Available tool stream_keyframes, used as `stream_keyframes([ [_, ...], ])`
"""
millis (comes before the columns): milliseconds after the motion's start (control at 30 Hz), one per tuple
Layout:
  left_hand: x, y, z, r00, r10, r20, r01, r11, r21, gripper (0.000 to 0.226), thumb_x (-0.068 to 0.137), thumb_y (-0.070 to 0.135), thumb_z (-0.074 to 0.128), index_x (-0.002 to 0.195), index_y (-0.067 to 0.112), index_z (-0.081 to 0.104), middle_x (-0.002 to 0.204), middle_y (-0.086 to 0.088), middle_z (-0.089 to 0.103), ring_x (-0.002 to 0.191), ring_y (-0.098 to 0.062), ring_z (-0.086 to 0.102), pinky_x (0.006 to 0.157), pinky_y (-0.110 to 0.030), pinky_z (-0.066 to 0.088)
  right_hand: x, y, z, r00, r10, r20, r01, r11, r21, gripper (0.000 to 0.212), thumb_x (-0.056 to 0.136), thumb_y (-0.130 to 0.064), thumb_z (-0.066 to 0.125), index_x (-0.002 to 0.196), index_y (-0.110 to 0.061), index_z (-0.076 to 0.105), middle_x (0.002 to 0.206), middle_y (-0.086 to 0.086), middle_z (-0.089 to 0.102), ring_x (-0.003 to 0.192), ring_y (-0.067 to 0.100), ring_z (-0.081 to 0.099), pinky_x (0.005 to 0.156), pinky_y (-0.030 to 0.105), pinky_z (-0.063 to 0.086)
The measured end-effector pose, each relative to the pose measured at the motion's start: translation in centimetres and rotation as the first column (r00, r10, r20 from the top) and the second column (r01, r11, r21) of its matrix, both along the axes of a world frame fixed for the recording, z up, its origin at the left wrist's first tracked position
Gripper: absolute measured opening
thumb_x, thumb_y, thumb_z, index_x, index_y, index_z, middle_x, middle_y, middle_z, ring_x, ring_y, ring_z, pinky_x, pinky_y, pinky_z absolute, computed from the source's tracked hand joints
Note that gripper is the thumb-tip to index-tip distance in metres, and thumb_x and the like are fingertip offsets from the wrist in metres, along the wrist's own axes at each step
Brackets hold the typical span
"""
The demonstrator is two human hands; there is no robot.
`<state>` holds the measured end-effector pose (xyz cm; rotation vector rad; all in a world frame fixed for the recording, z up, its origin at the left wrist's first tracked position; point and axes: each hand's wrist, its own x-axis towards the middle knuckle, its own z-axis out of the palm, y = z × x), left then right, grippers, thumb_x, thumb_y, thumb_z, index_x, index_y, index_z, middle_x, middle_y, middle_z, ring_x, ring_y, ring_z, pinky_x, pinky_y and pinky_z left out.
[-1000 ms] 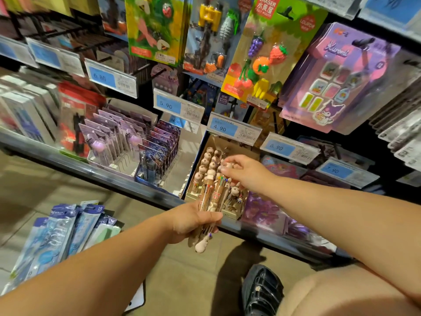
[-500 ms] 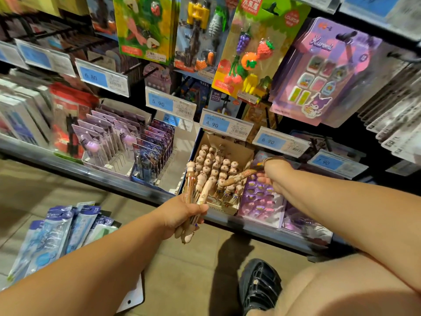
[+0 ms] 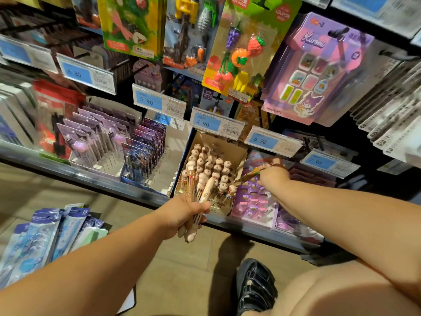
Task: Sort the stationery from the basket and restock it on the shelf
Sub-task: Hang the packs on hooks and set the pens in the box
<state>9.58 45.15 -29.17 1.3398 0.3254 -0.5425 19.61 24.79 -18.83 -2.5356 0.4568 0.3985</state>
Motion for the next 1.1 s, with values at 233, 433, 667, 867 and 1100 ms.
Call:
stream_keyframes([
  [233, 0.7, 0.2, -0.3, 1.0, -0.023, 0.008, 0.023, 1.0, -0.003, 0.039, 0.084, 0.026, 0.075, 0.114, 0.007, 0.058, 0.089, -0.012, 0.071, 0.086, -0.028, 0.067, 0.087, -0.048, 0.055, 0.4, 1.0, -3.1, 0.98, 0.183, 0.073, -0.179, 0.982, -0.069, 0.014, 0.094, -0.008, 0.056, 0.106, -0.014, 0.053, 0.084, -0.002, 0.054, 0.072, 0.016, 0.05, 0.059, 0.007, 0.038],
  [433, 1.1, 0.7, -0.5, 1.0, -0.022, -0.002, 0.022, 1.0, -0.02, 0.047, 0.08, 0.03, 0.078, 0.116, 0.005, 0.06, 0.082, -0.01, 0.073, 0.08, -0.026, 0.068, 0.088, -0.051, 0.054, 0.3, 1.6, -3.7, 0.938, 0.337, 0.077, -0.321, 0.932, -0.169, 0.031, 0.095, -0.016, 0.059, 0.126, -0.01, 0.055, 0.121, -0.004, 0.059, 0.1, 0.009, 0.05, 0.072, 0.011, 0.033],
  [667, 1.3, 0.6, -0.1, 1.0, -0.005, 0.021, 0.006, 0.999, -0.034, 0.044, 0.084, 0.027, 0.075, 0.117, 0.006, 0.056, 0.083, -0.009, 0.074, 0.078, -0.026, 0.068, 0.088, -0.052, 0.053, 1.3, 1.5, -4.0, 0.944, 0.321, 0.069, -0.29, 0.913, -0.287, 0.026, 0.09, -0.026, 0.066, 0.115, -0.017, 0.063, 0.119, 0.0, 0.064, 0.109, 0.018, 0.058, 0.092, 0.024, 0.042],
  [867, 1.3, 0.8, -0.4, 1.0, -0.003, 0.031, 0.004, 0.999, -0.053, 0.062, 0.068, 0.037, 0.081, 0.116, 0.007, 0.056, 0.083, -0.009, 0.074, 0.08, -0.029, 0.068, 0.092, -0.056, 0.044, 0.4, 2.4, -4.5, 0.905, 0.42, -0.068, -0.422, 0.861, -0.284, 0.037, 0.096, -0.025, 0.056, 0.132, -0.021, 0.058, 0.135, 0.003, 0.057, 0.124, 0.023, 0.052, 0.099, 0.026, 0.04],
  [1100, 1.5, 0.2, -1.0, 0.999, 0.0, 0.045, 0.004, 0.996, -0.089, 0.075, 0.056, 0.043, 0.084, 0.115, 0.007, 0.055, 0.086, -0.012, 0.074, 0.083, -0.033, 0.065, 0.084, -0.048, 0.041, 0.1, 2.9, -4.3, 0.812, 0.494, -0.31, -0.574, 0.771, -0.275, 0.042, 0.102, -0.02, 0.037, 0.142, -0.007, 0.037, 0.14, 0.019, 0.046, 0.124, 0.035, 0.048, 0.096, 0.037, 0.043],
])
